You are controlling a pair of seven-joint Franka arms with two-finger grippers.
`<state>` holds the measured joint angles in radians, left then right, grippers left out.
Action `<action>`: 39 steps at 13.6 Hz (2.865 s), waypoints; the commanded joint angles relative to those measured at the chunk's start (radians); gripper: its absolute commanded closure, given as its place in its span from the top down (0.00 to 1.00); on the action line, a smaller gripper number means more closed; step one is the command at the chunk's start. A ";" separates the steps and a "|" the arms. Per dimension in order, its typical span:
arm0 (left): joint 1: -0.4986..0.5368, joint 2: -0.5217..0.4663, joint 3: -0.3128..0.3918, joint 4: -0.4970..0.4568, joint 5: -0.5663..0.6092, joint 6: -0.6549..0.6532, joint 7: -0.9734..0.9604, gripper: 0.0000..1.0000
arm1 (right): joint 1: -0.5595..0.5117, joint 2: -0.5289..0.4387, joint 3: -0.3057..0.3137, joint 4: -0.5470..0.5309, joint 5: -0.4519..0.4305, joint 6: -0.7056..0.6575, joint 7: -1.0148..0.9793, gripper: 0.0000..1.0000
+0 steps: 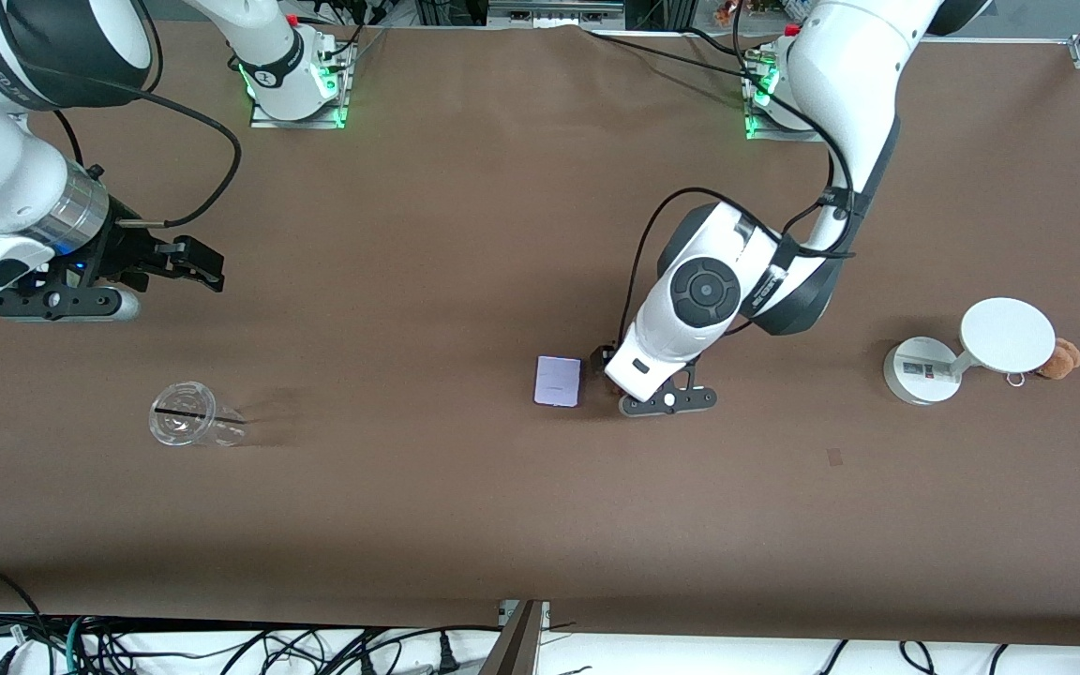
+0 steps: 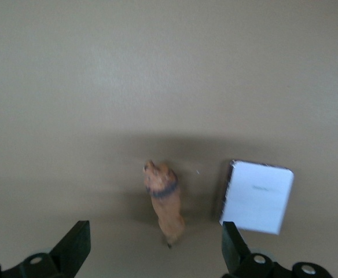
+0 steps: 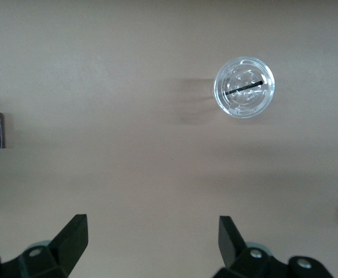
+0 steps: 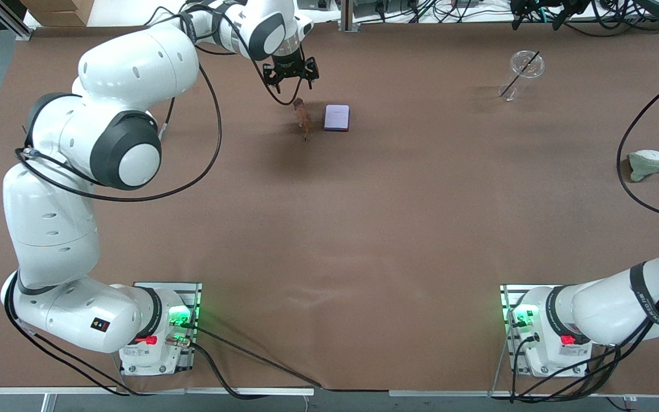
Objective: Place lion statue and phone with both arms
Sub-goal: 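Lower the left gripper onto the lion statue and close it, then carry the lion toward the lamp while the right gripper reaches the phone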
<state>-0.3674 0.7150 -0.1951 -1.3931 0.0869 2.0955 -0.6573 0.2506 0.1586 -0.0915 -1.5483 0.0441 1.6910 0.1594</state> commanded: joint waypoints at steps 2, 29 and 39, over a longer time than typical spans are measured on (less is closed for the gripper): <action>-0.028 0.060 0.016 0.017 0.071 0.086 -0.039 1.00 | -0.011 0.007 0.009 0.019 0.017 -0.005 -0.004 1.00; 0.149 0.008 0.016 -0.067 0.109 0.041 0.148 0.00 | 0.140 0.139 0.016 0.014 -0.167 0.096 0.005 1.00; 0.562 -0.258 0.005 -0.533 0.108 0.272 0.594 0.00 | 0.264 0.286 0.035 0.019 0.171 0.241 0.116 1.00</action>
<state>0.1192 0.5532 -0.1708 -1.7481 0.1731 2.2603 -0.1418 0.4499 0.3767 -0.0592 -1.5475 0.1618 1.8563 0.1548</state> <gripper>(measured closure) 0.634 0.000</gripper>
